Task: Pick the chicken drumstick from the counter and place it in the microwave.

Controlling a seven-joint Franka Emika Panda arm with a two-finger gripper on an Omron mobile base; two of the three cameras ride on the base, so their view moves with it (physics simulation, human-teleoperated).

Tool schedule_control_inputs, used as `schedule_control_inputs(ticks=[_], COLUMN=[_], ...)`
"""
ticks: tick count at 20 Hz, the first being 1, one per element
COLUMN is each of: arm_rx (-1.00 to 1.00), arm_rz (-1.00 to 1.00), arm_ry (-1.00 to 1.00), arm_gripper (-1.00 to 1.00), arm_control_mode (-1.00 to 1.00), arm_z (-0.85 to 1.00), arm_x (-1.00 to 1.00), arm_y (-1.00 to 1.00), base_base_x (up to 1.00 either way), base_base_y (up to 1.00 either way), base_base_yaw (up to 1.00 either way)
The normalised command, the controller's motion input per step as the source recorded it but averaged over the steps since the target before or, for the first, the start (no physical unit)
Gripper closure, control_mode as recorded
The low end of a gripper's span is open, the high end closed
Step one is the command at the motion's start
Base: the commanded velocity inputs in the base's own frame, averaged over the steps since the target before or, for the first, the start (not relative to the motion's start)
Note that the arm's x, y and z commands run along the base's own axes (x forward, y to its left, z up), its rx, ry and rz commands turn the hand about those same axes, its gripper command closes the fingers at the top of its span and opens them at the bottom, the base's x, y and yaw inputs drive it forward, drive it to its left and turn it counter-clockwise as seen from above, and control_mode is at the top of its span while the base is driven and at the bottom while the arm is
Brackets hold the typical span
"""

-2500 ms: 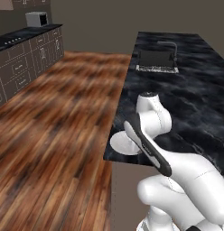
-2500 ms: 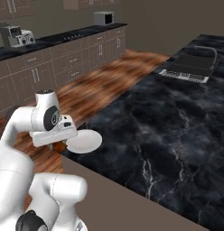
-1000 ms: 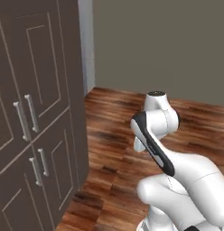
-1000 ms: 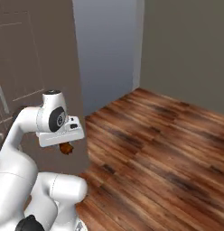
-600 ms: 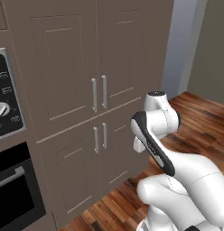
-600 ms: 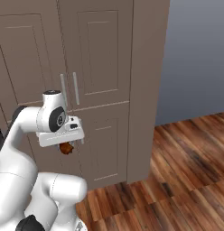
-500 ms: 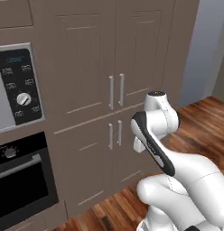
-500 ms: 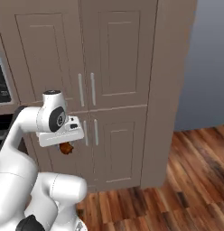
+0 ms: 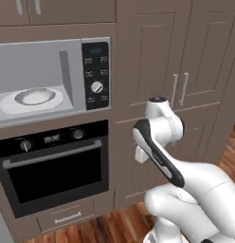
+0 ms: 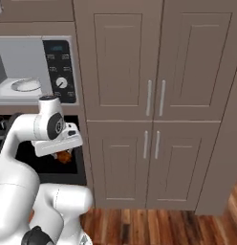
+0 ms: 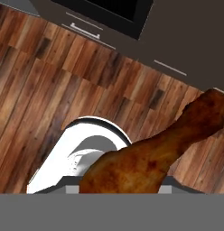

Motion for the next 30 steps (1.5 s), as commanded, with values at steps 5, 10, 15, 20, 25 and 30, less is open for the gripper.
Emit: schedule_control_inputs(ticks=[5, 10, 15, 20, 25, 30], arm_rx=[0.0, 0.0, 0.0, 0.0, 0.0, 0.0], arm_rz=[0.0, 0.0, 0.0, 0.0, 0.0, 0.0], arm_ry=[0.0, 0.0, 0.0, 0.0, 0.0, 0.0], arm_gripper=[1.0, 1.0, 1.0, 1.0, 1.0, 1.0], arm_control_mode=[1.0, 1.0, 1.0, 1.0, 1.0, 1.0], arm_z=[0.0, 0.0, 0.0, 0.0, 0.0, 0.0], arm_x=[0.0, 0.0, 0.0, 0.0, 0.0, 0.0], arm_y=[0.0, 0.0, 0.0, 0.0, 0.0, 0.0], base_base_x=[0.03, 0.39, 0.64, 0.39, 0.17, 0.43], base_base_y=[1.0, 0.91, 0.25, -0.06, -0.16, -0.19], base_base_yaw=[0.0, 0.04, 0.23, 0.35, 0.36, 0.29])
